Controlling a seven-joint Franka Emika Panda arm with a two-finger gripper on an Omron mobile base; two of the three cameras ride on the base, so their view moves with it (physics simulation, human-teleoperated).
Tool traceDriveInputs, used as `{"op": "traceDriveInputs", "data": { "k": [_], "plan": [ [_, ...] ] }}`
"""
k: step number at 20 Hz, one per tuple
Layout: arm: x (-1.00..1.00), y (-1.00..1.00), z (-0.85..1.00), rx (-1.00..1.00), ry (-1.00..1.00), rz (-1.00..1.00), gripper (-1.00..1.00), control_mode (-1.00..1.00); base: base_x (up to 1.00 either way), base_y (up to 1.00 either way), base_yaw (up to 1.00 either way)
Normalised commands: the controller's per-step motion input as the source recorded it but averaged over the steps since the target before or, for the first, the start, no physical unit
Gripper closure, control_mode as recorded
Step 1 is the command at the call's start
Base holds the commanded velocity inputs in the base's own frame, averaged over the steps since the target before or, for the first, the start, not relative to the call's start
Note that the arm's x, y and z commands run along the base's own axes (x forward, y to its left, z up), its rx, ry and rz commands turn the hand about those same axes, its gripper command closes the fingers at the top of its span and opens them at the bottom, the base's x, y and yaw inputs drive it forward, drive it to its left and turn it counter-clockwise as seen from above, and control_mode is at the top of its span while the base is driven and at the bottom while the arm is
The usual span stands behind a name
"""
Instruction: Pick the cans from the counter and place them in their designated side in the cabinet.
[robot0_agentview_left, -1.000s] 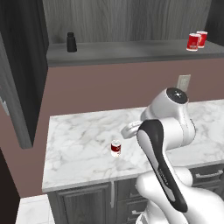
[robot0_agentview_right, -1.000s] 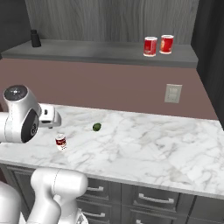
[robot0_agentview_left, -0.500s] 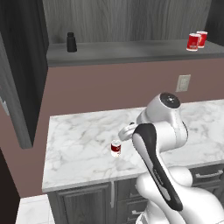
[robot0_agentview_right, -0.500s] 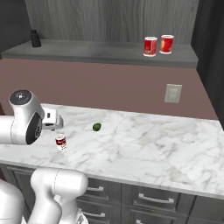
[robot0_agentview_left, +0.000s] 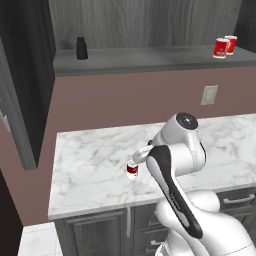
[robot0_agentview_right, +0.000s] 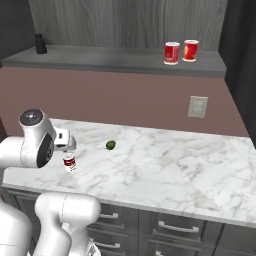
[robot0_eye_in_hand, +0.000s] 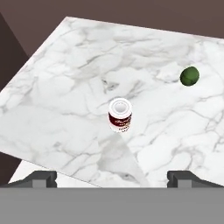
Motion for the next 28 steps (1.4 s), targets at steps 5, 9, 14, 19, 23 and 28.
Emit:
{"op": "traceDriveInputs", "data": {
  "k": [5,9,14,19,23,28],
  "plan": [
    [0.26,0.08,-0.19,0.0,0.02,0.0,-1.0,-1.0,0.0,0.0,0.0],
    [0.23,0.03,-0.18,0.0,0.06,0.0,-1.0,-1.0,0.0,0.0,0.0],
    [0.22,0.04,-0.17,0.0,0.07,0.0,-1.0,-1.0,0.0,0.0,0.0],
    [0.19,0.08,-0.18,0.0,0.06,0.0,-1.0,-1.0,0.0,0.0,0.0],
    [0.16,0.09,-0.19,0.0,0.04,0.0,-1.0,-1.0,0.0,0.0,0.0],
    [0.15,0.04,-0.22,0.0,0.01,0.0,-1.0,-1.0,0.0,0.0,0.0]
  ]
}}
